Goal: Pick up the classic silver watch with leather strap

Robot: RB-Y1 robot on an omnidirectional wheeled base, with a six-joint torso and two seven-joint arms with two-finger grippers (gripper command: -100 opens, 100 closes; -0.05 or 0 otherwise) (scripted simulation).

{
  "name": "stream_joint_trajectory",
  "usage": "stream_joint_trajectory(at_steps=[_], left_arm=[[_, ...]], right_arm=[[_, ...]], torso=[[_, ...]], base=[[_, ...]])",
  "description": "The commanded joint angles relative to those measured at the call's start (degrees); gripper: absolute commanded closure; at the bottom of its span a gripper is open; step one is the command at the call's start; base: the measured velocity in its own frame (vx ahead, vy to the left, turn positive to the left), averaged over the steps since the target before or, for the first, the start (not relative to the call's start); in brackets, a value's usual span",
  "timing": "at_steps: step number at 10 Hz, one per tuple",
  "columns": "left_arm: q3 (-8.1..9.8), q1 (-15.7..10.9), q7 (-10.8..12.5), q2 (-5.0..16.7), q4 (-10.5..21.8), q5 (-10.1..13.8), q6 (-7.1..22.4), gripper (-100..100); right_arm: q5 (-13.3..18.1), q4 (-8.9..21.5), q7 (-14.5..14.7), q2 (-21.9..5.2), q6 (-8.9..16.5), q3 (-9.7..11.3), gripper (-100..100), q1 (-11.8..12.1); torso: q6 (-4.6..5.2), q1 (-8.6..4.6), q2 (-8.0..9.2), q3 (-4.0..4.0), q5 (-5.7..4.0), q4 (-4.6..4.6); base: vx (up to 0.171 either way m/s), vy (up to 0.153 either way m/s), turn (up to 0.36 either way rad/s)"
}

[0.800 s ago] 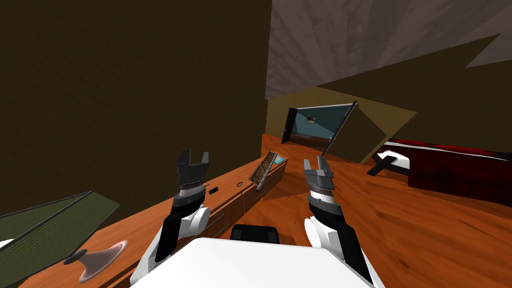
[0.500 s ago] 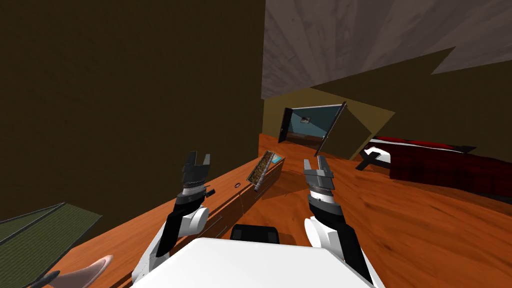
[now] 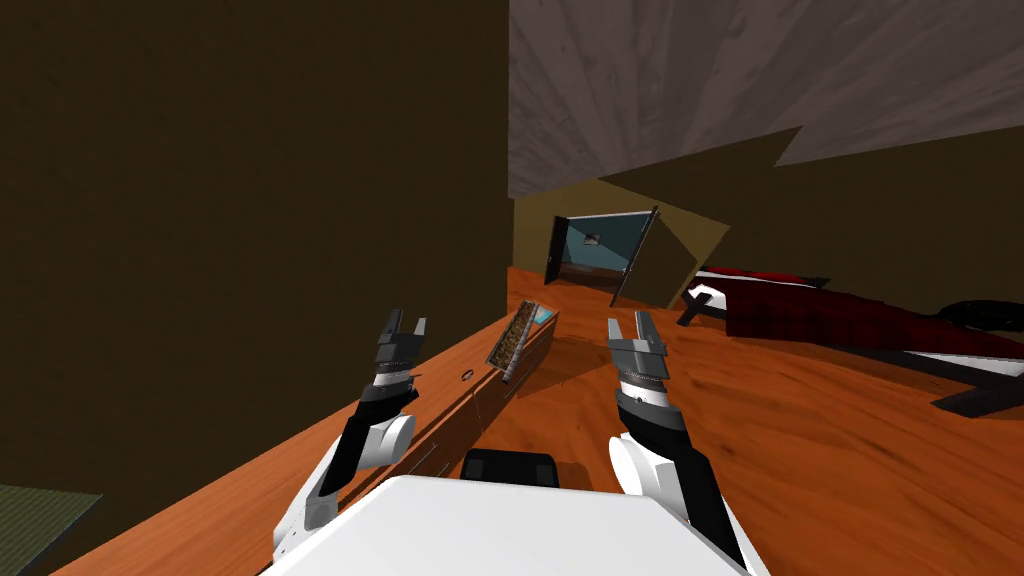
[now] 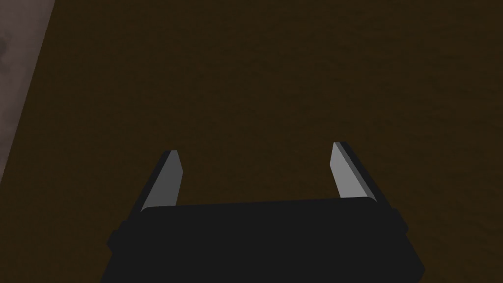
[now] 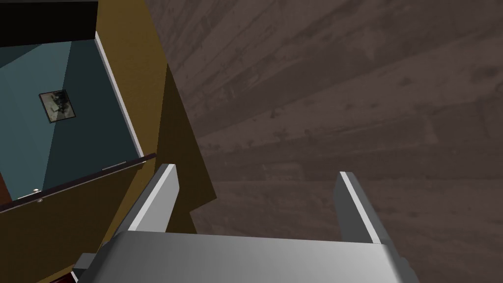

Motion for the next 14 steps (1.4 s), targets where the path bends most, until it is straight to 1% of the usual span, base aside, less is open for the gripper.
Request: stream_joint_trajectory(at_steps=[1, 2, 3, 4, 5, 7, 8, 11, 13, 14], left_arm=[[0.26, 0.5, 2.4, 0.3, 2.0, 1.4, 1.9, -100], [0.72, 0.2, 3.9, 0.6, 3.9, 2.5, 3.0, -100], [0.72, 0.2, 4.0, 0.6, 3.9, 2.5, 3.0, -100], [1.2, -0.1, 5.7, 0.9, 5.9, 3.5, 4.1, -100], [1.2, -0.1, 5.7, 0.9, 5.9, 3.5, 4.1, -100], [2.2, -0.8, 9.2, 1.3, 9.6, 5.8, 6.6, -100], [2.2, -0.8, 9.2, 1.3, 10.1, 5.8, 6.6, -100], [3.77, -1.8, 14.3, 1.9, 16.4, 9.4, 10.5, -100], [3.77, -1.8, 14.8, 1.9, 17.0, 9.4, 10.5, -100], [4.3, -2.2, 16.7, 2.1, 19.3, 10.7, 11.9, -100]], right_arm=[[0.0, 0.0, 0.0, 0.0, 0.0, 0.0, 0, 0.0], [0.0, 0.0, 0.0, 0.0, 0.0, 0.0, 0, 0.0], [0.0, 0.0, 0.0, 0.0, 0.0, 0.0, 0, 0.0], [0.0, 0.0, 0.0, 0.0, 0.0, 0.0, 0, 0.0], [0.0, 0.0, 0.0, 0.0, 0.0, 0.0, 0, 0.0], [0.0, 0.0, 0.0, 0.0, 0.0, 0.0, 0, 0.0], [0.0, 0.0, 0.0, 0.0, 0.0, 0.0, 0, 0.0], [0.0, 0.0, 0.0, 0.0, 0.0, 0.0, 0, 0.0], [0.0, 0.0, 0.0, 0.0, 0.0, 0.0, 0, 0.0], [0.0, 0.0, 0.0, 0.0, 0.0, 0.0, 0, 0.0]], torso=[[0.0, 0.0, 0.0, 0.0, 0.0, 0.0], [0.0, -0.01, -0.01, 0.0, 0.0, 0.0], [-0.01, 0.0, 0.01, 0.0, 0.0, 0.0], [-0.05, -0.02, 0.03, 0.02, -0.01, 0.01], [-0.01, -0.05, 0.03, 0.02, -0.02, 0.01], [-0.01, -0.07, 0.02, 0.01, -0.02, 0.01], [-0.02, -0.04, 0.03, 0.02, -0.01, 0.01], [-0.02, -0.02, 0.03, 0.02, -0.01, 0.01], [-0.05, -0.02, 0.03, 0.02, -0.01, 0.01], [-0.07, -0.08, 0.02, 0.01, -0.02, 0.01]], base=[[0.01, 0.031, -0.274], [0.004, 0.033, -0.25], [-0.002, 0.026, -0.06], [-0.003, 0.016, -0.16], [-0.001, 0.016, -0.102], [-0.003, 0.021, -0.23], [-0.003, 0.026, -0.106], [-0.005, 0.027, -0.278], [-0.005, 0.02, -0.045], [-0.003, 0.005, -0.207]])
